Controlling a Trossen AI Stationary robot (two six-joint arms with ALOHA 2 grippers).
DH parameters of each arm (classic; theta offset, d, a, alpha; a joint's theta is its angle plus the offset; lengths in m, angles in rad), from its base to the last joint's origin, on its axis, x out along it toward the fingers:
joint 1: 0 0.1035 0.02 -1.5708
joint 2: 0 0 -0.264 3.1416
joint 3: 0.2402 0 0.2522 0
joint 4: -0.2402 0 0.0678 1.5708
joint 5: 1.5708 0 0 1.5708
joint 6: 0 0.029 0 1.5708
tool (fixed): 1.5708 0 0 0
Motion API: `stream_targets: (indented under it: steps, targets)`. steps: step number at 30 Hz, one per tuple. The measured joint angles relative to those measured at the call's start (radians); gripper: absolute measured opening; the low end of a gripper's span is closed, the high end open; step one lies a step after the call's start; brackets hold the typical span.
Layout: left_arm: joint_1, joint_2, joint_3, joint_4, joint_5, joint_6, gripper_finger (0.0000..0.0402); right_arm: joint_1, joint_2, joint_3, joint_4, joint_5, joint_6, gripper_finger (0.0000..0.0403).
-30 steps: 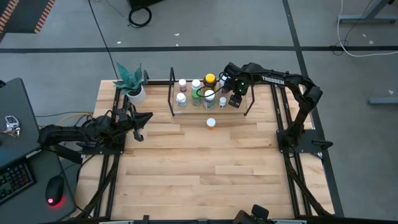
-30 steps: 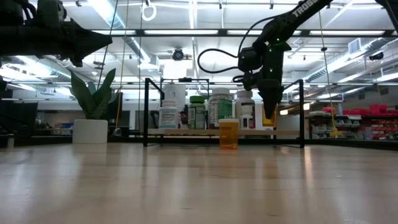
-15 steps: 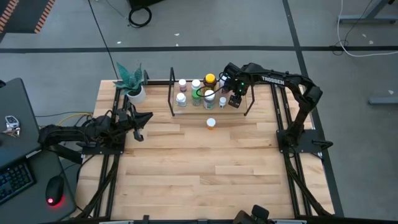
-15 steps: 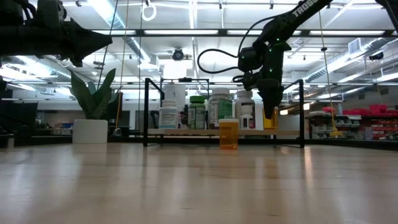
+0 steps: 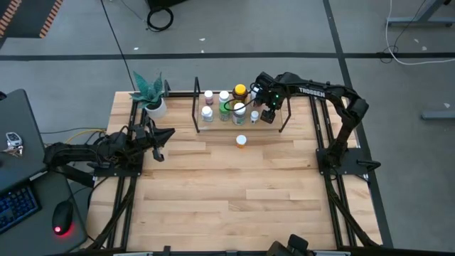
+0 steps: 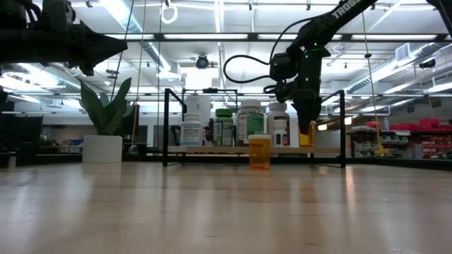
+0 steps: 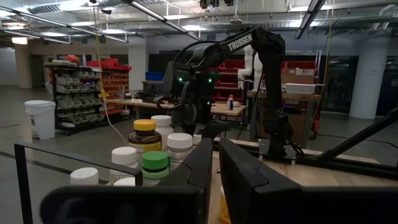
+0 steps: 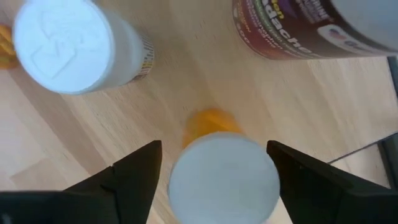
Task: Pick and place medicine bottles onto shelf by color
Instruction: Put the right orange pill bottle on the shelf
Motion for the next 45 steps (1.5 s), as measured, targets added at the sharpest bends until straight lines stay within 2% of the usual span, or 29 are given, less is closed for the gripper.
stream_targets:
  steps: [15,23,31,34,39,45]
  targets:
    - [0.000,0.000,0.000,0.000,0.000,0.000,0.0034,0.058,-0.001,0.165,-0.119,0.065,0.025,0.0307]
    - [0.000,0.000,0.000,0.000,0.000,0.000,0.0039,0.193,-0.005,0.231,-0.179,0.174,0.018,0.0307]
    - [0.000,0.000,0.000,0.001,0.000,0.000,0.0029,0.349,-0.048,0.147,-0.129,0.242,0.045,0.0291]
    - [0.000,0.000,0.000,0.001,0.000,0.000,0.0028,0.376,-0.082,0.072,-0.078,0.263,0.068,0.0283]
    - [0.000,0.000,0.000,0.001,0.000,0.000,0.0035,0.419,-0.117,-0.064,-0.004,0.398,0.094,0.0274]
    - [0.000,0.000,0.000,0.001,0.000,0.000,0.0038,0.438,-0.117,-0.199,0.089,0.420,0.103,0.0272]
